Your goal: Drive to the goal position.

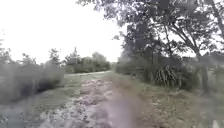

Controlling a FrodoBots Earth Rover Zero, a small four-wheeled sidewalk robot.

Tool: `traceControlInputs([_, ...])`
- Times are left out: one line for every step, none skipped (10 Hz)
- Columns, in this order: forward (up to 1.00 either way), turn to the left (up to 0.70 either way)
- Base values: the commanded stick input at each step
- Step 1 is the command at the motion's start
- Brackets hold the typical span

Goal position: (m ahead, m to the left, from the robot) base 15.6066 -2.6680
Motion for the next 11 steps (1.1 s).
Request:
traceControlInputs([1.0,0.27])
traceControlInputs([1.0,0.27])
traceControlInputs([1.0,0.27])
traceControlInputs([1.0,0.27])
traceControlInputs([1.0,0.27])
traceControlInputs([1.0,0.27])
traceControlInputs([1.0,0.27])
traceControlInputs([1.0,0.27])
traceControlInputs([1.0,0.2])
traceControlInputs([1.0,0.07])
traceControlInputs([1.0,0.0])
